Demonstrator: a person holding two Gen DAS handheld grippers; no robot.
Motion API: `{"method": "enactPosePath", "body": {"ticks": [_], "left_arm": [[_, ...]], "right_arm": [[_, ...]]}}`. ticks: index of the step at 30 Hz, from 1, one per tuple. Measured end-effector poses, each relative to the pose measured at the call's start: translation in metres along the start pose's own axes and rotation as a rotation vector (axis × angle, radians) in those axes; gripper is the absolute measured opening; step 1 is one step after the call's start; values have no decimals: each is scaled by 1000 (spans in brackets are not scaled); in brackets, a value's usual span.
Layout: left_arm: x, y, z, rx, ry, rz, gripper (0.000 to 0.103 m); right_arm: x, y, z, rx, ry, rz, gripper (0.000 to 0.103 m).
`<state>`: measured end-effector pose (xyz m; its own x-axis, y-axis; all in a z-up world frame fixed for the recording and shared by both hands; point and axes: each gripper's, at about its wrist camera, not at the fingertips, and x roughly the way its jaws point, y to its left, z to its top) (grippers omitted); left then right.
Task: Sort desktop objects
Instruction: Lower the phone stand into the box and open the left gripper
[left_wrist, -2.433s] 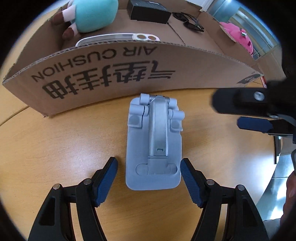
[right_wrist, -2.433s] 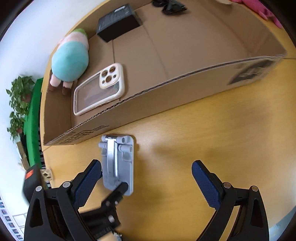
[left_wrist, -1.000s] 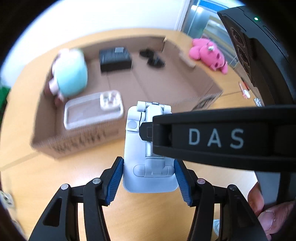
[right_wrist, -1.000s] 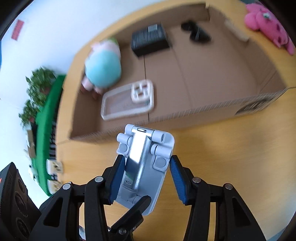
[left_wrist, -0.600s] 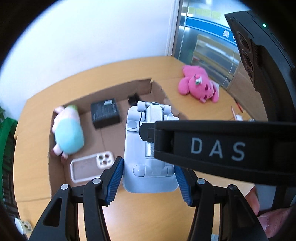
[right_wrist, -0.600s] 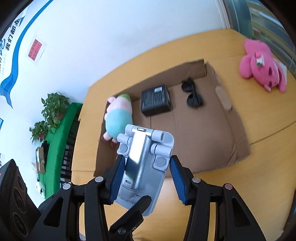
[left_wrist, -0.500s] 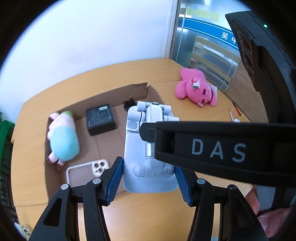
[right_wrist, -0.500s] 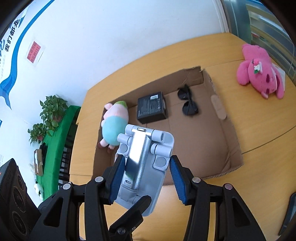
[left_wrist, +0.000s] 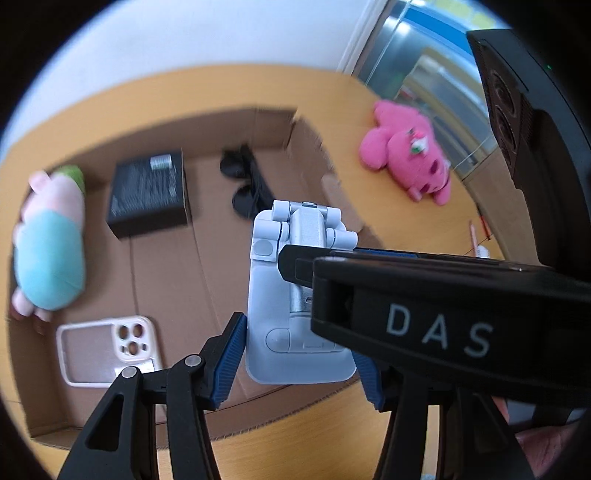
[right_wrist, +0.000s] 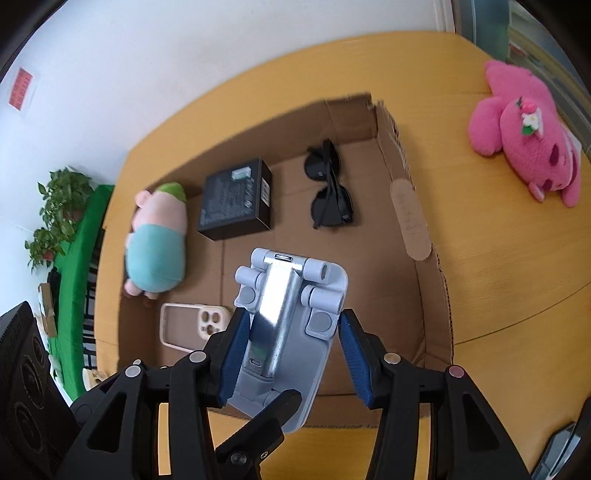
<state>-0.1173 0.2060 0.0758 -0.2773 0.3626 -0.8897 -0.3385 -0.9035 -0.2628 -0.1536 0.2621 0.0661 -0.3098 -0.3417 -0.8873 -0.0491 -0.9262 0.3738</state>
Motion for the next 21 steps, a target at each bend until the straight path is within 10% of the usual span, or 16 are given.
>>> {"method": "enactPosePath", "body": {"ticks": [21], "left_arm": [[108, 15, -8, -197, 291, 2, 54]], "right_arm": [[104, -62, 0, 47, 227, -24, 52]]}}
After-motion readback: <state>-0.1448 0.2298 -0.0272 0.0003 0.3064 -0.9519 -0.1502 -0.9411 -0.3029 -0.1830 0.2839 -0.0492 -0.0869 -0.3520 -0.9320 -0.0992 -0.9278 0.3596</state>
